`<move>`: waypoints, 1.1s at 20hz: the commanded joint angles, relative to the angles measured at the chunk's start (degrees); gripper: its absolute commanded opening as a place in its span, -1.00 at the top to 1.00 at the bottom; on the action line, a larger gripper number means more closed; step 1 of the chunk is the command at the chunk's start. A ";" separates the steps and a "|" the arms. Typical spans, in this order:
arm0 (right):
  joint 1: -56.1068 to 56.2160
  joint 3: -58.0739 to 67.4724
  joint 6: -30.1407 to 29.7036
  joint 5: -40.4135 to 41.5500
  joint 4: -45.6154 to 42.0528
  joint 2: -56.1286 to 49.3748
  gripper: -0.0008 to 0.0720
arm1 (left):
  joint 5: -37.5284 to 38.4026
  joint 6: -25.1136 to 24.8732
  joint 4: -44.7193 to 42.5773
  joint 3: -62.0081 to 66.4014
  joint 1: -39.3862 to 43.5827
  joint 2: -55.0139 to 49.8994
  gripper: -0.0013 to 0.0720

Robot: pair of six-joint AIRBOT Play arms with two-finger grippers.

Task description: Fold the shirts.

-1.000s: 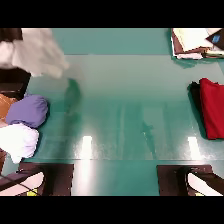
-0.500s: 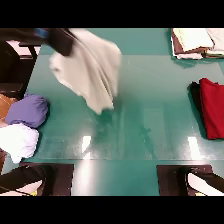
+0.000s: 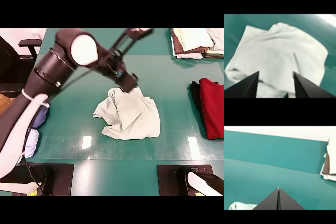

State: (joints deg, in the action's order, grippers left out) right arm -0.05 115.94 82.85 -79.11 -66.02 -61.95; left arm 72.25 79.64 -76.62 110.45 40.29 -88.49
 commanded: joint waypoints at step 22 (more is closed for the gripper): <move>8.79 0.00 0.68 -7.32 0.28 -10.32 0.92 | -19.89 0.94 14.60 -47.43 -17.29 2.78 -0.35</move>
State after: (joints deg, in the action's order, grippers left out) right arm 8.54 115.94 83.26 -85.95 -65.73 -71.99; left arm 56.62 80.73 -62.54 64.31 21.47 -85.60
